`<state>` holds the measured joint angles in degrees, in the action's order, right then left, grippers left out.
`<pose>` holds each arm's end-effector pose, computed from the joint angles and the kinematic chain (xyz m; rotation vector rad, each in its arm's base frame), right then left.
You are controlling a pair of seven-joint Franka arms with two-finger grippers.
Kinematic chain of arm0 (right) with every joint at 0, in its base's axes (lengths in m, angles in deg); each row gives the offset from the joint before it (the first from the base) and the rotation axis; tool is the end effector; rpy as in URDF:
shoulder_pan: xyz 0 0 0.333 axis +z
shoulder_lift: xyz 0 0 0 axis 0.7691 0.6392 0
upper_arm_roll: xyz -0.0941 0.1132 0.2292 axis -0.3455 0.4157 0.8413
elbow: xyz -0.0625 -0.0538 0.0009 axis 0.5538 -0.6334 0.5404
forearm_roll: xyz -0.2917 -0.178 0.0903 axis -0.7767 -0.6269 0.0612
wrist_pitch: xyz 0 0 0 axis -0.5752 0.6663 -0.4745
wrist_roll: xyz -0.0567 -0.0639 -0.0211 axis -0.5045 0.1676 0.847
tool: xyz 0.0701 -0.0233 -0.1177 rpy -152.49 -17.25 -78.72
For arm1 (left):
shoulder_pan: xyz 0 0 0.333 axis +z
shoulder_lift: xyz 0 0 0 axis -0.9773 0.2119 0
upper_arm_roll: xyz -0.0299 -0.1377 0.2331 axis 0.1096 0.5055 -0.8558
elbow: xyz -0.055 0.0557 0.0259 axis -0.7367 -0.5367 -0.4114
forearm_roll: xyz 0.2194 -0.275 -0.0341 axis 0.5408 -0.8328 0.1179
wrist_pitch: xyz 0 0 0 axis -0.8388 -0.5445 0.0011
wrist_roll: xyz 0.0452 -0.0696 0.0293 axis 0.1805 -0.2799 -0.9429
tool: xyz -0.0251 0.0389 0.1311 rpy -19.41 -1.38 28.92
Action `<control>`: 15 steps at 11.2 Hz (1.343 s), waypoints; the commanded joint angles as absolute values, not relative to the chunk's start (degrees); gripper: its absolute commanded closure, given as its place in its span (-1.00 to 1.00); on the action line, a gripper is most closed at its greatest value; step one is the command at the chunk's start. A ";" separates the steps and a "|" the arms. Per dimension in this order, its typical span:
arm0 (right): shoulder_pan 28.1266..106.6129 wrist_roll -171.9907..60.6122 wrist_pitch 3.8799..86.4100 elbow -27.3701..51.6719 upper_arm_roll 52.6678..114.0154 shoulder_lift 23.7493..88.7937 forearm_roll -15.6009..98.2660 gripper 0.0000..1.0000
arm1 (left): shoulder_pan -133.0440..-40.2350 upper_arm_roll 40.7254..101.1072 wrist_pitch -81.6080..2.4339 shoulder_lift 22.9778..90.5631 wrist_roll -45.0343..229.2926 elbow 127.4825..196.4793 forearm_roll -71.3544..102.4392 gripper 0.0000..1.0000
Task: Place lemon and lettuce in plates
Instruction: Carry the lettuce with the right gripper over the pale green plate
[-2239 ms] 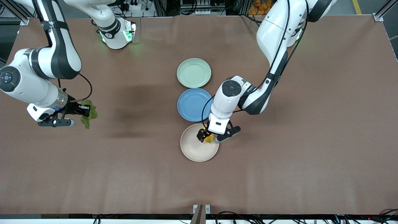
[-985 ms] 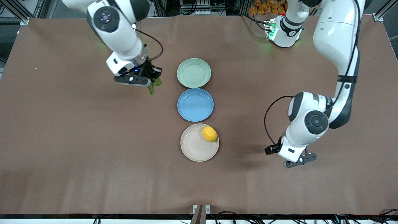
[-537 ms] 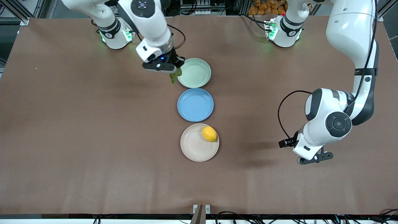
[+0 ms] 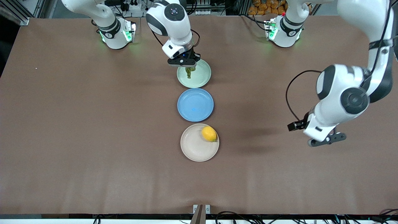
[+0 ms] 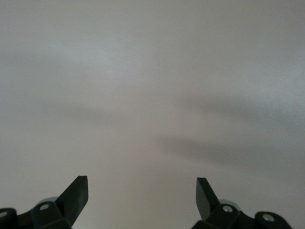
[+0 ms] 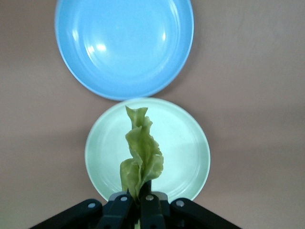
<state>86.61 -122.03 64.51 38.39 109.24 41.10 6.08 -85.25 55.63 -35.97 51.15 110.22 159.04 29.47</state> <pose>0.2832 0.4356 0.2825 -3.0721 0.1594 0.0697 0.5868 -0.0979 0.3373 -3.0490 -0.3253 0.0558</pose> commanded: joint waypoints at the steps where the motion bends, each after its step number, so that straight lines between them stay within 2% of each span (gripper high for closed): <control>1: 89.99 -127.67 66.28 38.55 109.27 43.87 3.53 1.00 | -82.25 55.40 -34.76 38.47 105.92 167.03 28.84 -1.00; 4: 91.31 -136.45 71.01 38.55 109.53 49.75 -6.90 1.00 | -79.44 55.75 -33.25 32.57 101.88 166.07 28.14 -1.00; 6: 90.97 -138.50 72.77 38.29 109.53 52.66 -10.27 0.98 | -79.44 55.41 -29.25 32.64 99.13 162.65 22.37 -1.00; 7: 90.53 -138.59 72.79 38.29 109.53 52.76 -10.28 0.49 | -79.44 55.40 -25.82 32.12 98.17 160.73 21.99 -1.00; 8: 89.74 -138.59 72.61 38.37 109.62 52.76 -10.19 -0.03 | -80.04 55.32 -18.74 32.38 93.63 157.05 22.42 -1.00; 9: 89.04 -138.68 72.26 38.29 110.32 52.67 -10.10 -0.99 | -79.79 55.40 -13.97 33.42 89.06 153.01 22.77 -1.00; 11: 87.54 -138.25 69.99 37.41 111.20 51.45 -10.02 -1.00 | -79.70 55.75 -12.42 33.96 86.38 150.87 24.01 -1.00; 13: 85.27 -137.63 62.19 34.87 112.16 48.12 -9.75 -1.00 | -80.14 55.93 -12.51 33.96 86.47 150.86 24.01 -1.00; 15: 81.84 -135.18 59.88 34.68 113.22 43.29 -8.70 -1.00 | -80.40 56.19 -12.51 34.14 86.30 150.86 24.45 -1.00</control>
